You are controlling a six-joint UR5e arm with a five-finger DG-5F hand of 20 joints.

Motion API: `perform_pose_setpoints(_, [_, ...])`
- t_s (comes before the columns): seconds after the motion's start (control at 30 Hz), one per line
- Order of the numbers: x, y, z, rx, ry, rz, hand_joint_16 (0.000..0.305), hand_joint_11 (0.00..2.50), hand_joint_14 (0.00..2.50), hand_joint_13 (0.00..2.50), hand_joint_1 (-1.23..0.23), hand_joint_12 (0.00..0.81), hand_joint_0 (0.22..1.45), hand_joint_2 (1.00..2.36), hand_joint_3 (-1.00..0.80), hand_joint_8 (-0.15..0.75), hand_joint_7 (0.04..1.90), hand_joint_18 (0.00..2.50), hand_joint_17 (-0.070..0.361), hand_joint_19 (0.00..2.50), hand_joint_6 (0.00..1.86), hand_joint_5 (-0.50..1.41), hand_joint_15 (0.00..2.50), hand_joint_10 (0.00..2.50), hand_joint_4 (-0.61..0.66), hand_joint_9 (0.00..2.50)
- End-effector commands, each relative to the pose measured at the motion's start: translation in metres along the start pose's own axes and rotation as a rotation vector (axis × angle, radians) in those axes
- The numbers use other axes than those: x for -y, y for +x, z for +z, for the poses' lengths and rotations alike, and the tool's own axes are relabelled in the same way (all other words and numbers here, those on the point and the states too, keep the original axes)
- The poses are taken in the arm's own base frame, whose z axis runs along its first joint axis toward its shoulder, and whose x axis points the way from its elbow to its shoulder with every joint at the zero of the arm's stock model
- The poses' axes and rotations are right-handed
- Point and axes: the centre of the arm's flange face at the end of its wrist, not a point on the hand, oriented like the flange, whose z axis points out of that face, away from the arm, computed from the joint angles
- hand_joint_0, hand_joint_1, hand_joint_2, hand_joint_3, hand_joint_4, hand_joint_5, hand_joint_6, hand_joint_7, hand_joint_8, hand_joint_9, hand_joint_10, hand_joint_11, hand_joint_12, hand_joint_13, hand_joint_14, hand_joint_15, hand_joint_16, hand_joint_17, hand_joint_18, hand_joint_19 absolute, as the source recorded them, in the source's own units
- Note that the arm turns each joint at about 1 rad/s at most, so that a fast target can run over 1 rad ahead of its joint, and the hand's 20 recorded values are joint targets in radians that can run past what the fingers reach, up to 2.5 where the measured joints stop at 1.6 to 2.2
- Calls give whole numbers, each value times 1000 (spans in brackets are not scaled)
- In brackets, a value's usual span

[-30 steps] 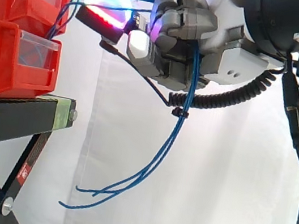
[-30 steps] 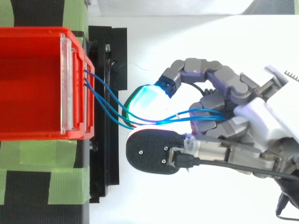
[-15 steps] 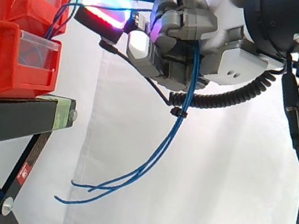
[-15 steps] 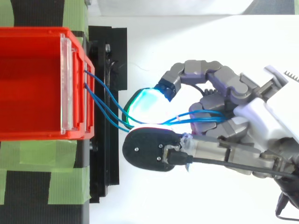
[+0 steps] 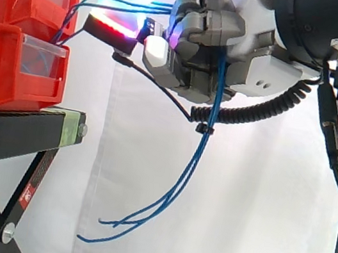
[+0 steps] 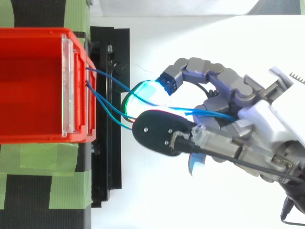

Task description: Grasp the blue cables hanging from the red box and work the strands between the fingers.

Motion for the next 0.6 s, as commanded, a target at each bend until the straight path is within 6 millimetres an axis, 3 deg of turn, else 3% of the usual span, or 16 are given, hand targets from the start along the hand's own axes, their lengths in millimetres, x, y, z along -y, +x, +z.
perform_pose_setpoints(0.0, [0,0,0,-1,0,-5,246,2500,2500,1986,-629,623,787,1003,-372,524,1232,2500,185,585,520,210,1614,2500,284,1955])
perform_pose_setpoints(0.1, [0,0,1,0,-1,-2,246,2500,2500,1986,-636,623,789,1005,-383,524,1203,2500,185,585,625,201,1614,2500,280,1955])
perform_pose_setpoints(0.3, [0,1,1,0,-2,0,246,2500,2500,1986,-729,623,918,1037,-138,524,1159,2500,185,585,729,170,1614,2500,271,1955])
perform_pose_setpoints(0.43, [0,0,1,0,-2,-2,246,2500,2500,1986,-735,623,1088,1000,-2,524,1164,2500,185,585,735,160,1614,2500,225,1955])
perform_pose_setpoints(0.57, [-1,0,1,2,-2,0,246,2500,2500,1986,-726,623,1221,1010,-41,524,1183,2500,185,585,685,205,1614,2500,184,1955])
